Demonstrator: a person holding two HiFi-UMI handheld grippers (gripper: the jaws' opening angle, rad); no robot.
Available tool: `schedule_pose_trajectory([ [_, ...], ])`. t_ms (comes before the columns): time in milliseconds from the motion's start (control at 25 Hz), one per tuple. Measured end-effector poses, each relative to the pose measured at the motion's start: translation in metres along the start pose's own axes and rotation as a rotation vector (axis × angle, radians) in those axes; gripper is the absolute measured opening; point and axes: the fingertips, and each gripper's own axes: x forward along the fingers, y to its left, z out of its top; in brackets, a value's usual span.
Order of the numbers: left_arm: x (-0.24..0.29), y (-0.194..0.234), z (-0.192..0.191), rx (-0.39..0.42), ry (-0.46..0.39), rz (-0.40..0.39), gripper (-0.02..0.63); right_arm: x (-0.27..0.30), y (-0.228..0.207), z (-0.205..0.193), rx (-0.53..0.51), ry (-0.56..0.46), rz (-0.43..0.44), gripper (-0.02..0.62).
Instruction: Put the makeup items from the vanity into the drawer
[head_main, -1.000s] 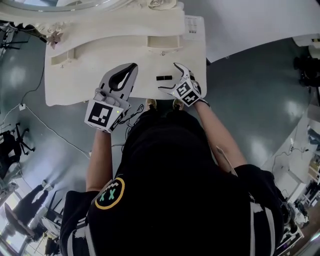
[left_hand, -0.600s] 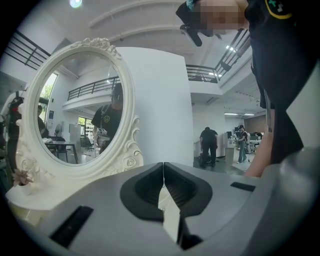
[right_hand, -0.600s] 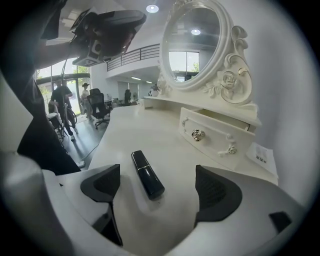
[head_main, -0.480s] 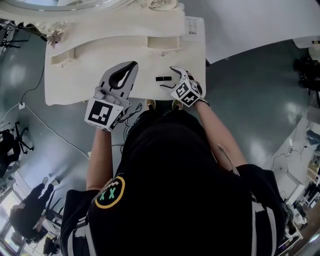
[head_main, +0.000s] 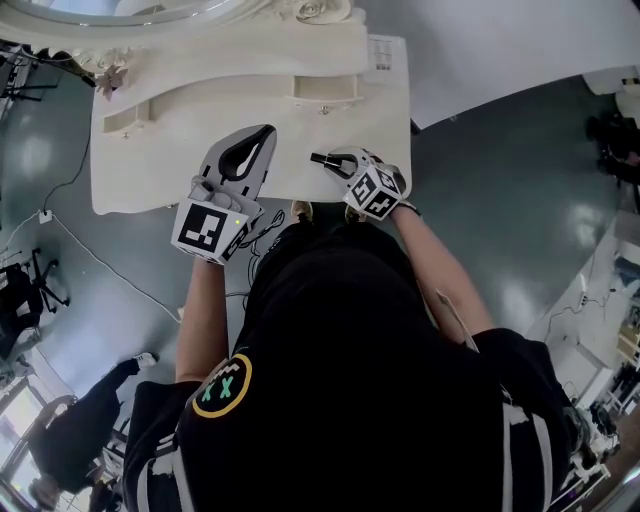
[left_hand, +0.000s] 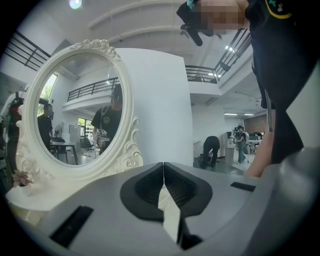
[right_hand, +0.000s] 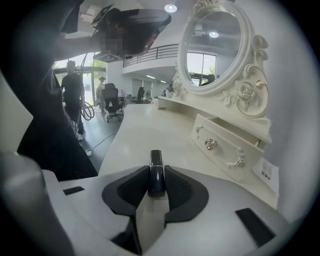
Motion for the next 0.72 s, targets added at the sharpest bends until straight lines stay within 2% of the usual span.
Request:
schedule_pose_trajectory([
  [320, 0.005, 0.001, -0.001, -0.005, -0.012, -0.009, 0.023, -0.026, -0.016, 0.044, 0.023, -0.112, -0.062, 0.118],
  [600, 0.012, 0.005, 0.0, -0.005, -0.016, -0.017, 0.023, -0.092, -0.044, 0.131, -0.002, -0.341, -0.162, 0.118],
  [720, 0.015, 0.006, 0.001, -0.003, -0.019, -0.021, 0.023, -0.129, -0.053, 0.169, -0.067, -0.414, -0.206, 0.118],
])
